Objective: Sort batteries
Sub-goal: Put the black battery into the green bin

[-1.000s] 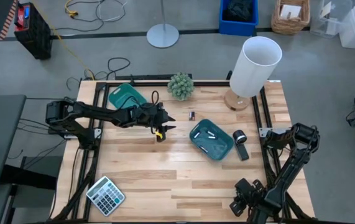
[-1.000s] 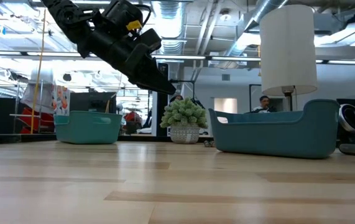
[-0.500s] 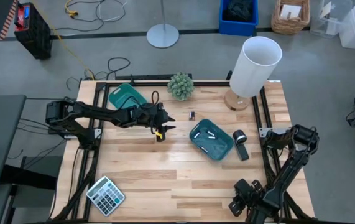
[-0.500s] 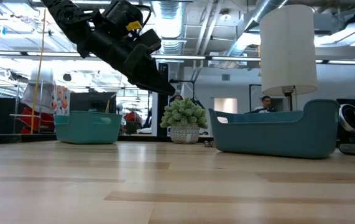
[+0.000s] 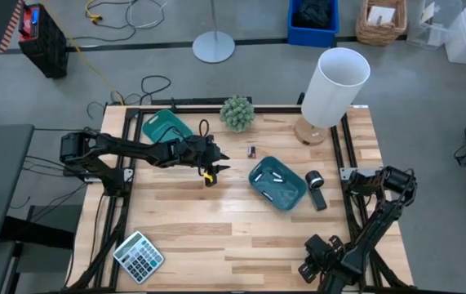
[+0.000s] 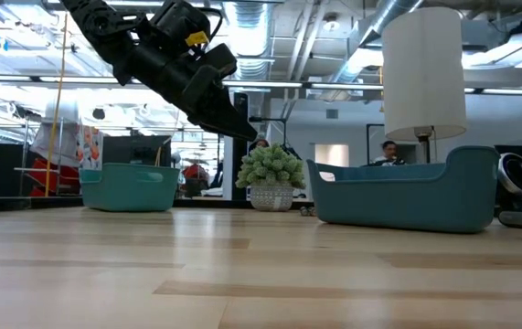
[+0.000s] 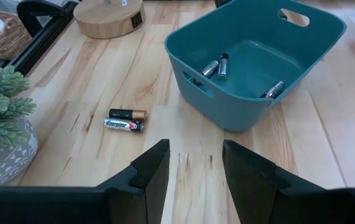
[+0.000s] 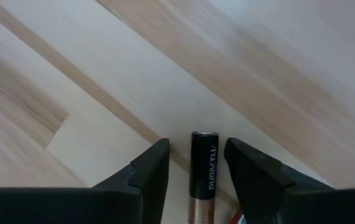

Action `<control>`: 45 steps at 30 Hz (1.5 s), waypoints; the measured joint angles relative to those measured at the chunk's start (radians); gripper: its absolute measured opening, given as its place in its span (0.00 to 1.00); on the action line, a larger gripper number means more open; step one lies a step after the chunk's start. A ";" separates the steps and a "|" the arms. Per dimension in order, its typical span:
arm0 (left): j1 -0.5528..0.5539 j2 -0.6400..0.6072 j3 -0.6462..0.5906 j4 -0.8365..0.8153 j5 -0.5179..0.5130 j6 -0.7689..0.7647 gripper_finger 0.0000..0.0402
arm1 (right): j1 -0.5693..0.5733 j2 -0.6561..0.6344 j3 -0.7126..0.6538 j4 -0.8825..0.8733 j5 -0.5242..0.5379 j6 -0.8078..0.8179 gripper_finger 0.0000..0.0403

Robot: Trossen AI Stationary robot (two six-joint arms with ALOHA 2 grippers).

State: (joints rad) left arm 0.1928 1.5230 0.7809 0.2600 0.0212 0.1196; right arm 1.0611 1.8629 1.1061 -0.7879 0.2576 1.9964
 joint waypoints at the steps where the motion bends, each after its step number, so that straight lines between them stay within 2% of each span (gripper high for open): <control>1: 0.000 0.000 0.000 0.000 0.000 0.000 0.36 | 0.000 0.003 0.000 0.000 -0.003 -0.005 0.45; 15: 0.000 0.000 0.000 0.000 0.000 0.000 0.36 | -0.011 0.005 -0.001 -0.021 -0.025 -0.042 0.18; 19: 0.000 0.000 0.000 0.000 0.000 0.000 0.36 | -0.010 0.006 -0.002 -0.019 -0.025 -0.047 0.12; 30: 0.000 0.000 0.000 0.000 0.000 0.000 0.36 | -0.034 0.001 -0.003 -0.017 -0.026 -0.130 0.11; 45: 0.000 0.000 0.000 0.000 0.000 0.002 0.36 | -0.039 -0.010 0.006 -0.025 0.027 -0.212 0.10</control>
State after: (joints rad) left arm 0.1928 1.5230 0.7811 0.2601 0.0208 0.1211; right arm 1.0219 1.8530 1.1116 -0.8126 0.2851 1.7840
